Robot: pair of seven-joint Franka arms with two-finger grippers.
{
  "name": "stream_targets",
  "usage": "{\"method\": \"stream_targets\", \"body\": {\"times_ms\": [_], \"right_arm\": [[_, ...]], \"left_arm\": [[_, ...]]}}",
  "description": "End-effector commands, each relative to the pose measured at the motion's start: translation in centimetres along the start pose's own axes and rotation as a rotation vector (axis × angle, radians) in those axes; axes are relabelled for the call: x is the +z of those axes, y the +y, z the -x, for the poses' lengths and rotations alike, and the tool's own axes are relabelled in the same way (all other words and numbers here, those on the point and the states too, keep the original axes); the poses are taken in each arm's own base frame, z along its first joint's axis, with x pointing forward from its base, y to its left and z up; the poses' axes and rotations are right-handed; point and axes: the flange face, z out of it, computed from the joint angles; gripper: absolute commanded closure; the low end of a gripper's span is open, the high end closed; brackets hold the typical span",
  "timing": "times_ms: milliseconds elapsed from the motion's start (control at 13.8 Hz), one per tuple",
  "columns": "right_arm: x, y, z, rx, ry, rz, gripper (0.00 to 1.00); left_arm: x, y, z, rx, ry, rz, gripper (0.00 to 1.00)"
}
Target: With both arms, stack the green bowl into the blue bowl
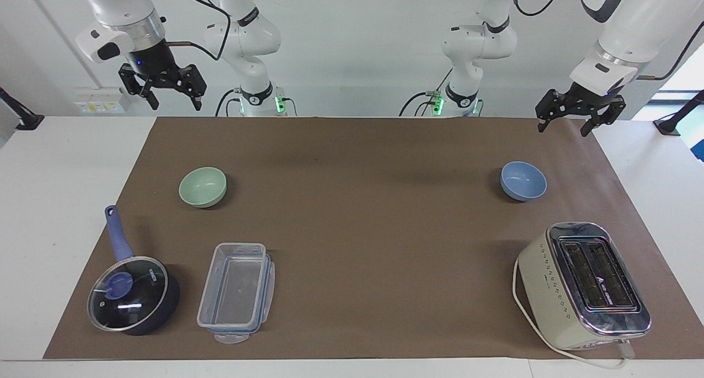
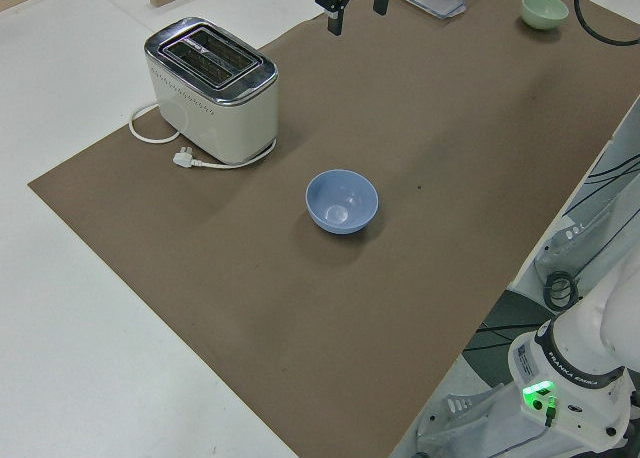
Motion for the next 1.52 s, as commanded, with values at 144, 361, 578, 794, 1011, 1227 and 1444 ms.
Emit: {"method": "stream_targets", "body": {"times_ms": [144,361,578,794,1011,1227,1444], "right_arm": [[-0.1,0.1,0.1,0.011,-0.001,-0.009,0.00],[-0.1,0.1,0.1,0.011,-0.001,-0.009,0.00],[-0.1,0.1,0.2,0.011,-0.002,-0.009,0.00],[-0.1,0.1,0.2,0.011,-0.002,-0.009,0.00],[-0.1,0.1,0.2,0.011,-0.002,-0.009,0.00],[-0.1,0.1,0.1,0.011,-0.001,-0.009,0.00],[-0.1,0.1,0.2,0.011,-0.002,-0.009,0.00]], "left_arm": [[3.1,-1.1,2.8,-0.032,0.041,0.052,0.00],[6.6,-2.1,2.8,-0.035,0.039,0.054,0.00],[8.7,-5.2,3.4,-0.024,0.056,0.091,0.00],[11.2,-7.5,4.0,-0.018,0.067,0.091,0.00],[13.8,-9.5,4.5,-0.021,0.090,0.109,0.00],[16.1,-11.7,4.9,-0.016,0.082,0.117,0.00],[18.1,-12.2,5.3,-0.004,0.074,0.130,0.00]]}}
